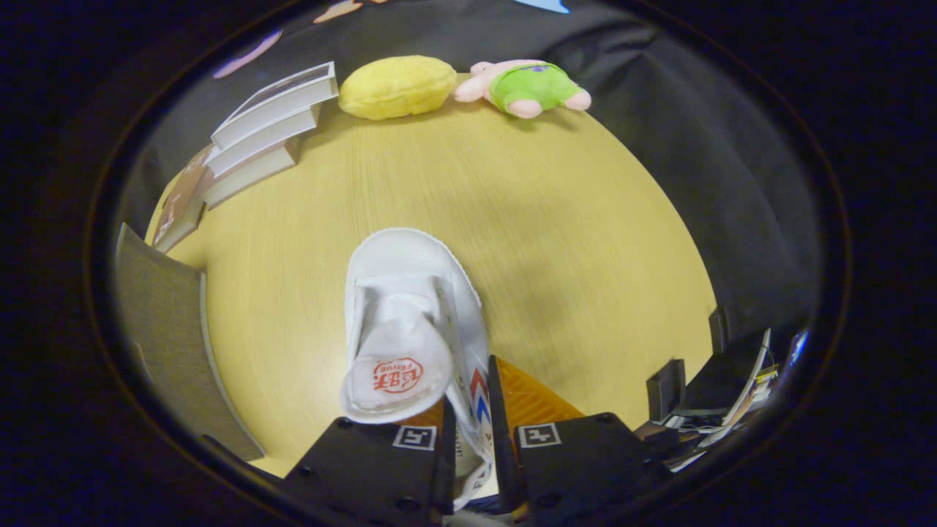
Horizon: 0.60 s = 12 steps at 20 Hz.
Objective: Open the storage box then place both shoes into the box .Put the left shoe in first, then the right shoe, with the right side of both shoes facing outward in a uniform manner.
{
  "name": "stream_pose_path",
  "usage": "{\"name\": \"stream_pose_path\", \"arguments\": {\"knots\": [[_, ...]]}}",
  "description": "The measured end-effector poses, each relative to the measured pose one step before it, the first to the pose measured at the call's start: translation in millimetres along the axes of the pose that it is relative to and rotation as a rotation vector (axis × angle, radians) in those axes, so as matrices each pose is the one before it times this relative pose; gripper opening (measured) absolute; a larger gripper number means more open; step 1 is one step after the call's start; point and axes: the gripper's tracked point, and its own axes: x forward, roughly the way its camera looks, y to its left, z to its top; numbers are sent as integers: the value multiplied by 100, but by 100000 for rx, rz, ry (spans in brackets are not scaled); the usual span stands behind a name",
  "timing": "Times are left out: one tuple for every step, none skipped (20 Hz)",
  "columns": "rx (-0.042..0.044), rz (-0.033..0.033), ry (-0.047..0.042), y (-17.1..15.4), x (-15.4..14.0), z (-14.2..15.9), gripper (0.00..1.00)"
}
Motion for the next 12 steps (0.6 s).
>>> {"name": "stream_pose_path", "arguments": {"knots": [[1339, -637, -369, -92, 26, 75, 22], [-144, -3185, -1103, -513, 356, 104, 17], [-2076, -1753, 210, -287, -104, -210, 12], [299, -878, -1483, -136, -61, 72, 7], [889, -37, -1356, 217, -114, 100, 7], [-5, 94, -713, 4, 28, 97, 7], [-1112, 12, -233, -59, 236, 53, 6], [-762, 639, -283, -10, -388, 47, 5], [241, -93, -103, -12, -141, 1, 4], [195, -264, -123, -3, -52, 80, 3], [646, -297, -830, -182, -419, 37, 4], [267, -559, -834, -232, -491, 100, 4]]}}
